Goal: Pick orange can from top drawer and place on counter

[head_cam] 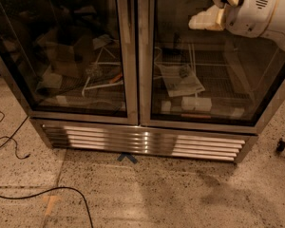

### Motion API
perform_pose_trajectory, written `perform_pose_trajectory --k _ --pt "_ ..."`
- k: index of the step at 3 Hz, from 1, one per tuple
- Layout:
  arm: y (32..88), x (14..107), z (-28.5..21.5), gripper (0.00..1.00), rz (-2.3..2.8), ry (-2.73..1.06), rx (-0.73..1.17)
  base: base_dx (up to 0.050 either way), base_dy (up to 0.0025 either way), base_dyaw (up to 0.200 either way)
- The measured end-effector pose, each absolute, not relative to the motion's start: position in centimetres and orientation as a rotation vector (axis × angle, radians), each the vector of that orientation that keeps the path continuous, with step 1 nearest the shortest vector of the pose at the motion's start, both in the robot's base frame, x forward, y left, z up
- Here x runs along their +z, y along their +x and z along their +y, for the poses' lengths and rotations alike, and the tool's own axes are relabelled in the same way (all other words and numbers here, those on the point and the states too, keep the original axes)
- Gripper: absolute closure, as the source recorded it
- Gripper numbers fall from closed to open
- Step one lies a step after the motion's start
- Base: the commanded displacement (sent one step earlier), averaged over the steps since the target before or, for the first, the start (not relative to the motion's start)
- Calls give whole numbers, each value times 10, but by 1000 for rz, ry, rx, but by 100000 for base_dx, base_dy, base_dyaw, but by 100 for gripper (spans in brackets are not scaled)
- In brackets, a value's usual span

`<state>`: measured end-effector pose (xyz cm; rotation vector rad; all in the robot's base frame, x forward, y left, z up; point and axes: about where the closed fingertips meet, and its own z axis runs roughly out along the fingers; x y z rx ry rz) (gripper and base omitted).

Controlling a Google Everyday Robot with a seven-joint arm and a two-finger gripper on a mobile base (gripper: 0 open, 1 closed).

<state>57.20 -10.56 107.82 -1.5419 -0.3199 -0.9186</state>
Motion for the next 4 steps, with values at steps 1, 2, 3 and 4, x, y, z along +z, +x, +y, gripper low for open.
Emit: perform_pose_trajectory --k 1,2,3,4 --pt "554 1068 -126 0 -276 -1578 -946 0 0 0" --pt "554 1068 -126 0 -276 -1578 -946 0 0 0" --pt "555 1063 -132 0 -273 -1589 -935 0 0 0" --pt "550 1062 -141 0 -271 -1584 -921 0 0 0"
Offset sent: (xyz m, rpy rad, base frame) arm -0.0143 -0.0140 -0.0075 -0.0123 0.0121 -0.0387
